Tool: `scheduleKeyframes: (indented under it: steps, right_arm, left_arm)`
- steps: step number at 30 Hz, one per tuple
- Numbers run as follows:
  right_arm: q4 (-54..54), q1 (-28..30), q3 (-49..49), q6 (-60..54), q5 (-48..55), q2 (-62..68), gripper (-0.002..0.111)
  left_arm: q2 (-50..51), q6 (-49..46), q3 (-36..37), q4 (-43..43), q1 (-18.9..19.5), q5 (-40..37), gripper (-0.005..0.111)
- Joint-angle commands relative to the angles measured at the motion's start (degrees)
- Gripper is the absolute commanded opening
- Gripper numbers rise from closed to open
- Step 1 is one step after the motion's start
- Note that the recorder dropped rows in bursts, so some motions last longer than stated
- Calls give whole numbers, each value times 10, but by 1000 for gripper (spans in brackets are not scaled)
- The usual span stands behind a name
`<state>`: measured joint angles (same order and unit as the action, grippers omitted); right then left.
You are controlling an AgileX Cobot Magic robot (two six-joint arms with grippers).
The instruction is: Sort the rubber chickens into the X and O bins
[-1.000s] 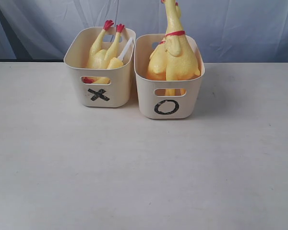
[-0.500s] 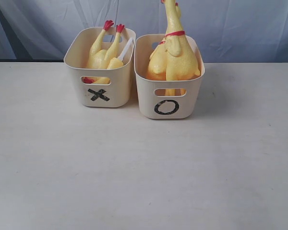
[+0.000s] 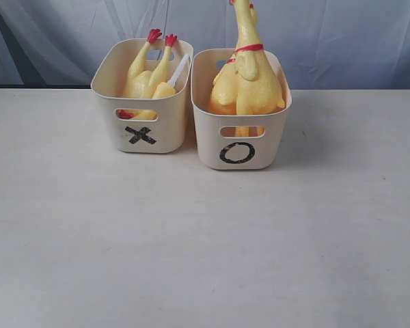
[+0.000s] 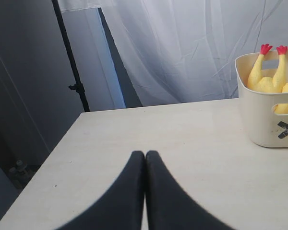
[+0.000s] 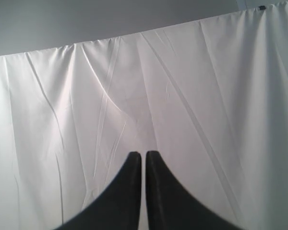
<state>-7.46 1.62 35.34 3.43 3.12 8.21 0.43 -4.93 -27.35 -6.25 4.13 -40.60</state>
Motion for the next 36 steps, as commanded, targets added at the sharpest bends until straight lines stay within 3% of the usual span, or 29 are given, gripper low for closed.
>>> scheduleKeyframes:
  steps: [1,9,18,28,33,36]
  right_arm:
    - [1,4,-3,-2,5,-2,4]
    - [1,4,-8,-2,83,-5,4]
    - [43,4,-118,-2,77,-25,4]
    - [70,4,-304,-2,67,-82,4]
    - [101,4,-353,-2,65,-82,4]
    - [102,4,-353,-2,120,-82,4]
  left_arm:
    - [-4,0,3,0,3,4,0]
    - [-4,0,9,3,3,14,0]
    - [-4,0,72,18,3,264,0]
    - [-4,-1,155,13,3,339,0]
    - [-4,-1,210,-58,3,409,0]
    - [-4,-1,242,-94,3,424,0]
